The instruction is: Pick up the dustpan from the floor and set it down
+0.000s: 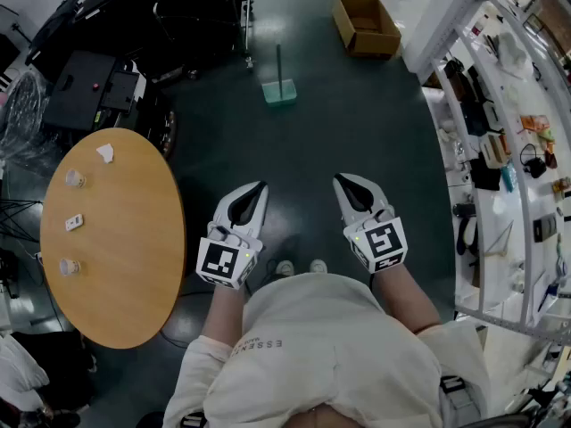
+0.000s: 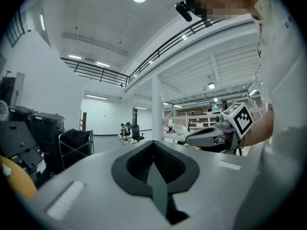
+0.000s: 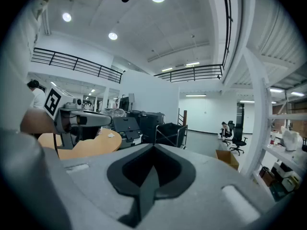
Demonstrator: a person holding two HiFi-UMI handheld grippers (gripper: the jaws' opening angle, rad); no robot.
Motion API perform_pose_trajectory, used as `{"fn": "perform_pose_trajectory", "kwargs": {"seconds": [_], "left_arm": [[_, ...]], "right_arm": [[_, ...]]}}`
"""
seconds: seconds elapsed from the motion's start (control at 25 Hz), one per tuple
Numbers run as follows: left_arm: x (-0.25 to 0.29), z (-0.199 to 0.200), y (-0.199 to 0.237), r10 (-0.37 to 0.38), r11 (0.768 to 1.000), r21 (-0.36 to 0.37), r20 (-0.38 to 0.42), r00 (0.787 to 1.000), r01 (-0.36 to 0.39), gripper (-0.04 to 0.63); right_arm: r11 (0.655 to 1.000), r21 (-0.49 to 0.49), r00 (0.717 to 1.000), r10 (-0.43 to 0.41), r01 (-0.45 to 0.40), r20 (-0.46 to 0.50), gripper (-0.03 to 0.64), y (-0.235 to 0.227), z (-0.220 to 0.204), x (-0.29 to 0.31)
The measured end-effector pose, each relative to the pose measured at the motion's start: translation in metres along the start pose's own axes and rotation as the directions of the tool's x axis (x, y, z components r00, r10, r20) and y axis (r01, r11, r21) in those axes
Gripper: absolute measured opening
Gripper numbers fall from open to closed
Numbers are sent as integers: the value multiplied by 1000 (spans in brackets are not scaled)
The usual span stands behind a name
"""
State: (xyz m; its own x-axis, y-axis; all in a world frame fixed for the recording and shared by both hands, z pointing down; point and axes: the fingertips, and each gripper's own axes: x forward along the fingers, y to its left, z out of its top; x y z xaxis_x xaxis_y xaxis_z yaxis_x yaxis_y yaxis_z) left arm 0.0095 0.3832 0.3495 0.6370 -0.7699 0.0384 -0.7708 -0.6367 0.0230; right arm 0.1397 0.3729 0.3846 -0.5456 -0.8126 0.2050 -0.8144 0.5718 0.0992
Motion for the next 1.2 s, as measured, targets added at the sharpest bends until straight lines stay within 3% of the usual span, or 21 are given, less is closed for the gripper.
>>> {"fn": "perform_pose_trajectory", "kwargs": {"seconds": [0.28, 0.48, 0.64, 1.0, 1.2], "left_arm": [[-4, -10, 8, -30, 996, -80, 24, 999, 32, 15], [-8, -12, 12, -27, 998, -56, 11, 1000, 28, 15], [-16, -15, 23, -23, 997, -79, 19, 1000, 25, 16], [-35, -32, 69, -3, 996, -91, -4, 1000, 3, 17], [-27, -43, 95, 3, 992, -123, -27, 1000, -6, 17]], "right_arm": [[1000, -1, 1000, -13, 13, -9, -11, 3, -3, 1], [995, 94, 1000, -14, 13, 3, -11, 2, 1, 1], [988, 148, 999, -34, 30, 21, -9, 6, 5, 7], [984, 164, 997, -66, 69, -27, -9, 27, -13, 41], [980, 194, 998, -32, 41, -49, -9, 24, -20, 72]]}}
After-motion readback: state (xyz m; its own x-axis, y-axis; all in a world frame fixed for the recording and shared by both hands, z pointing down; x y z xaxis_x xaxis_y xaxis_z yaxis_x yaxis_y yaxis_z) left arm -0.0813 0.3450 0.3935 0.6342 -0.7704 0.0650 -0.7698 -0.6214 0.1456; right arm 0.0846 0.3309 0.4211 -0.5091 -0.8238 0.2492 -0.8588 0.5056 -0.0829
